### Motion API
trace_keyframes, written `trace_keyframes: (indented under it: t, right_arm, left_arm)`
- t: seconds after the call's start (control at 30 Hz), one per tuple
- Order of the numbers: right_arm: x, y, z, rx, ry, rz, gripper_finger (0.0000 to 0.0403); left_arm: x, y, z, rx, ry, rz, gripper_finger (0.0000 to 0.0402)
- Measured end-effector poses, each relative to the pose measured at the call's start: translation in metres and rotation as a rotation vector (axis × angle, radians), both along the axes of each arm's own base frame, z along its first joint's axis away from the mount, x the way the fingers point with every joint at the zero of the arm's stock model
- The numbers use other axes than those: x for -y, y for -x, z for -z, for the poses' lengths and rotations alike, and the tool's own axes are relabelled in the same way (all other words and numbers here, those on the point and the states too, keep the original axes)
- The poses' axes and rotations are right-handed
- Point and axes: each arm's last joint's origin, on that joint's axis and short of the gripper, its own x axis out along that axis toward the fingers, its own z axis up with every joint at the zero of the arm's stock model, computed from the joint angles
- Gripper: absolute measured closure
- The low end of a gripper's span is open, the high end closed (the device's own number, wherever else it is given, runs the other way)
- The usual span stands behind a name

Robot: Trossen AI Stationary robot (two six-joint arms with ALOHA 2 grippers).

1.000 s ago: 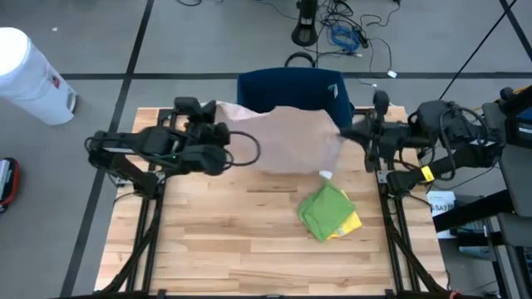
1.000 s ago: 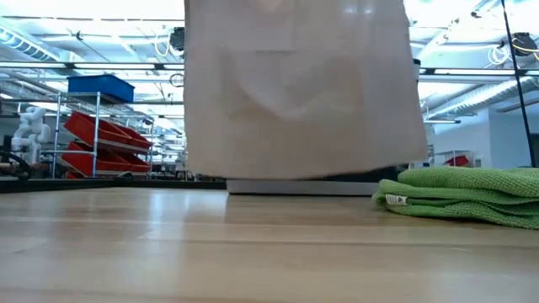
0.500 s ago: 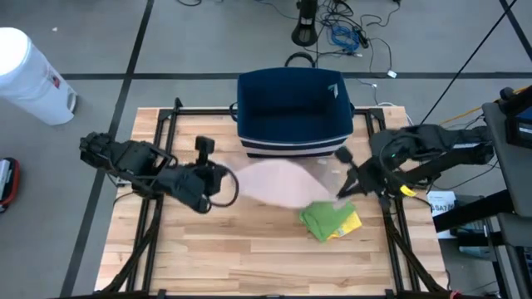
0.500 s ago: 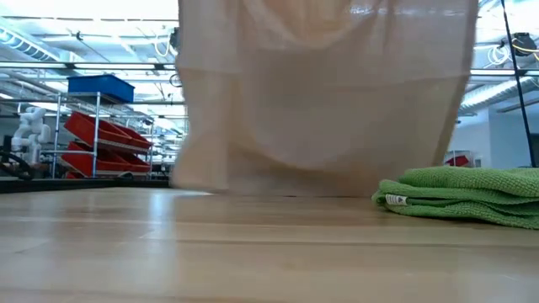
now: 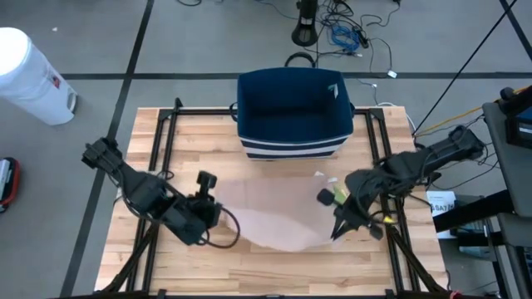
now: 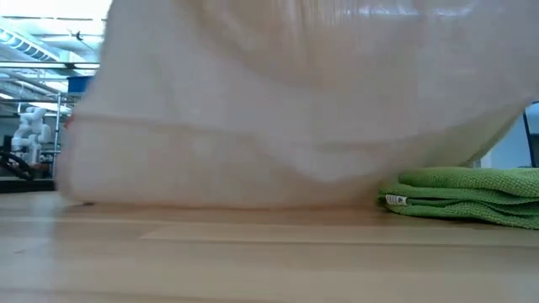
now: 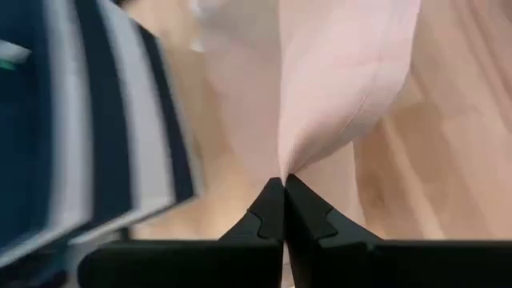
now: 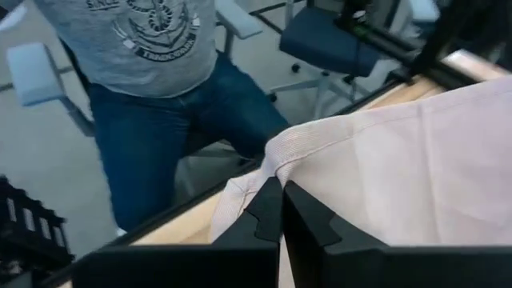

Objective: Fold towel
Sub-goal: Fold the light brown towel

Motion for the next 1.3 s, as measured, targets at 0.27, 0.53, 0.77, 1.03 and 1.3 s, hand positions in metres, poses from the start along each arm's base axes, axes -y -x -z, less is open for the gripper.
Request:
trace_keyframes:
  t: [0.27, 0.53, 0.77, 1.03, 1.3]
  right_arm:
    - [-0.025, -0.018, 0.055, -0.137, -0.076, 0.012, 0.0403]
    - [-0.037, -0.025, 0.11, -0.312, -0.107, 0.103, 0.0403]
    - [-0.042, -0.028, 0.126, -0.376, -0.084, 0.135, 0.0403]
    - [-0.033, -0.023, 0.126, -0.397, -0.02, 0.18, 0.0403]
    - [0.005, -0.018, 0.119, -0.356, 0.143, 0.33, 0.0403]
  left_arm:
    - [0.017, -0.005, 0.066, -0.106, 0.109, 0.011, 0.0401]
    - [0.025, -0.007, 0.124, -0.13, 0.24, -0.004, 0.0401]
    - [0.023, -0.009, 0.143, -0.126, 0.281, -0.01, 0.0401]
    - [0.018, -0.012, 0.143, -0.121, 0.267, -0.014, 0.0401]
    - [-0.005, -0.022, 0.144, -0.092, 0.174, -0.116, 0.0401]
